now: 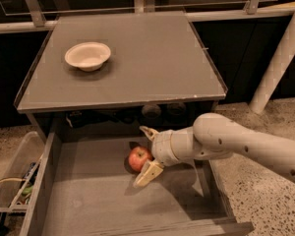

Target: Pick apple from top drawer and place on counter

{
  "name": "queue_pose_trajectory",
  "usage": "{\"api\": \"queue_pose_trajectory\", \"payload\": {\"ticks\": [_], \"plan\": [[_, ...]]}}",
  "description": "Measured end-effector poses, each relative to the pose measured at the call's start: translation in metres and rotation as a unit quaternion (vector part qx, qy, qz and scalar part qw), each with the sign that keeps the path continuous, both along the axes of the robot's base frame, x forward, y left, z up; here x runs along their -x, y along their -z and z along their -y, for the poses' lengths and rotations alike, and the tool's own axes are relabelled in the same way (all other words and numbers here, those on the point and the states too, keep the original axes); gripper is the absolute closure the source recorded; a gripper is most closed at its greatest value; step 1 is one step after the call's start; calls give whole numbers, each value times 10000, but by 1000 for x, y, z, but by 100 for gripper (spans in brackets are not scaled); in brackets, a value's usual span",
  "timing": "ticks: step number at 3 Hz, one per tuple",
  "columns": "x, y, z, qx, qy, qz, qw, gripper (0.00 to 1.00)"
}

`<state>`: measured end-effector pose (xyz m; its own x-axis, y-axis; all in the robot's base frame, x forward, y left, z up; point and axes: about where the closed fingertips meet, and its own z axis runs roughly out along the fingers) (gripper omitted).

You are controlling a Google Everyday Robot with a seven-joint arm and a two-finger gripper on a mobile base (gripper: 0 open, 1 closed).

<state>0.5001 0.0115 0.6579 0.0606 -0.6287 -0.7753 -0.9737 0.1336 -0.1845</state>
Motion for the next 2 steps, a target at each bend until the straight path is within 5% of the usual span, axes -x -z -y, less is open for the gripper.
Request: {"api": "queue_pose_trajectory", "payload": {"ticks": [2], "plan": [[-13,35,3,75,27,-310,9995,0]]}}
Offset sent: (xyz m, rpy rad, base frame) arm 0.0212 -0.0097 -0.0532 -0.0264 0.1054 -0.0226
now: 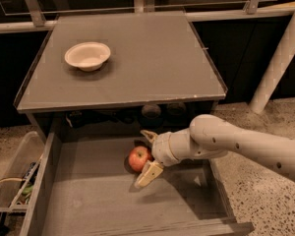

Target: Pick apple from top drawer and place on counter

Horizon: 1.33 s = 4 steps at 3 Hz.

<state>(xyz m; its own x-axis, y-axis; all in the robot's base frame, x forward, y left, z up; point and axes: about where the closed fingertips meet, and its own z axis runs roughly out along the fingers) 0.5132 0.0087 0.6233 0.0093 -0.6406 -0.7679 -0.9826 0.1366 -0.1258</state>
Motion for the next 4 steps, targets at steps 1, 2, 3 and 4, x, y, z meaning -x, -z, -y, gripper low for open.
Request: {"api": "queue_pose_trajectory", "payload": {"ticks": [1,2,3,4], "plan": [[0,1,0,2,2,-7,10000,18],[0,1,0,2,2,-7,10000,41],[0,1,0,2,2,-7,10000,64],[0,1,0,2,1,-7,10000,88]]}}
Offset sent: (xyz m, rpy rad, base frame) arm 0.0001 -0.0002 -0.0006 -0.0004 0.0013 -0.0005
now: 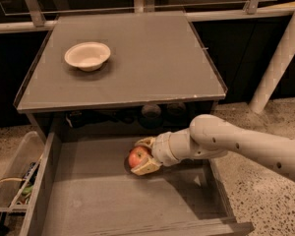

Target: Pick apple from top drawer and place on counter

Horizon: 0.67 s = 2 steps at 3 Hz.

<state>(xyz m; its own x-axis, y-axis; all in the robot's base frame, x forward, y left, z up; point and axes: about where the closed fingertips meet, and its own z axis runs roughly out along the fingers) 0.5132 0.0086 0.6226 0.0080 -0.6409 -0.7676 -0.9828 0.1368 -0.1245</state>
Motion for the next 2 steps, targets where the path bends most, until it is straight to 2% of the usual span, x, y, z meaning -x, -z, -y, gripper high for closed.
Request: {"api": "queue_pose_trajectory", "payload": {"ticks": [1,2], "plan": [[5,-19,-3,-25,-93,9,10000,100],[11,-56,0,-54,-233,118,9996,100]]}}
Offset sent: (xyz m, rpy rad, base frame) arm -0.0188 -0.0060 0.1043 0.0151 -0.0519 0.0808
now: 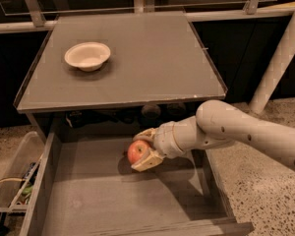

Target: Pick apple from top drawer and place on counter

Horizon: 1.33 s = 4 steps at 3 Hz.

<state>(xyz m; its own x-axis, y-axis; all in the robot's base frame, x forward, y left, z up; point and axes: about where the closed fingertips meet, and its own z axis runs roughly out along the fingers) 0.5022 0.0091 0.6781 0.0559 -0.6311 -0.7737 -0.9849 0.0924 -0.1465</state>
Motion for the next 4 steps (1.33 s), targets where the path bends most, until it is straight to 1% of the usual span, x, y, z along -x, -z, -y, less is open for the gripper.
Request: {"api": "queue_pose_trajectory", "payload": {"ticks": [1,2,3,4], "plan": [[6,-46,5,6,-193,241,9995,100],[3,-104,20,53,-283,649,9975,100],[-11,-164,42,173,-222,1075,9938,100],[-25,-203,59,198,-125,1346,9906,100]]}}
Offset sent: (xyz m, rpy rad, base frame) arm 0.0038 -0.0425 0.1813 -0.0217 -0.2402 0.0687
